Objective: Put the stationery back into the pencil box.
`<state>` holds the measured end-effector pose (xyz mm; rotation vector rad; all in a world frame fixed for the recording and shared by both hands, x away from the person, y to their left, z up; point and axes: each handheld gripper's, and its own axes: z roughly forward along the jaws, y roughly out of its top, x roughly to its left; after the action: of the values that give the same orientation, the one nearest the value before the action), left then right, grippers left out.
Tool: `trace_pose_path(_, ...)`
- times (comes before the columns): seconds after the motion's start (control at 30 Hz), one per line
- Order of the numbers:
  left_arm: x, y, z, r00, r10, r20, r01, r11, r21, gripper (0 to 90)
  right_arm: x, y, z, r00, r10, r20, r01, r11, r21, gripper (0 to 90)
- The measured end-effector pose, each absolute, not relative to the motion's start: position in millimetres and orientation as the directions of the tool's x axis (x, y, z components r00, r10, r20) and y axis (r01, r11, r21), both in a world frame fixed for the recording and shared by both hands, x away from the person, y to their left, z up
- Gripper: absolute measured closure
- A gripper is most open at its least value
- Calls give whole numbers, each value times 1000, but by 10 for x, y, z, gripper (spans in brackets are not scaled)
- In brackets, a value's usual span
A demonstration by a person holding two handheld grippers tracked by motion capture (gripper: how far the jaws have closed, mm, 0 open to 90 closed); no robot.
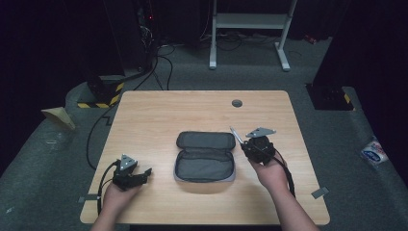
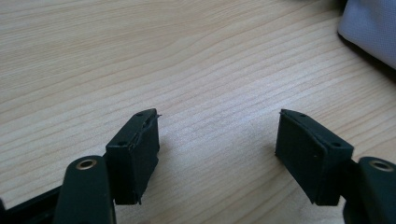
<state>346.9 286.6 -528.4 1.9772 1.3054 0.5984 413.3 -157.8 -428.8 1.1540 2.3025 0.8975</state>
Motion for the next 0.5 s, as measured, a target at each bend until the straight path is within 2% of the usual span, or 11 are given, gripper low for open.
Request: trace_pose_path(0.5,3473,2869,-5284,393,919,8,605,-266,751,305,4091,-1126,-4237,-698,709,-104,453,549,702,789)
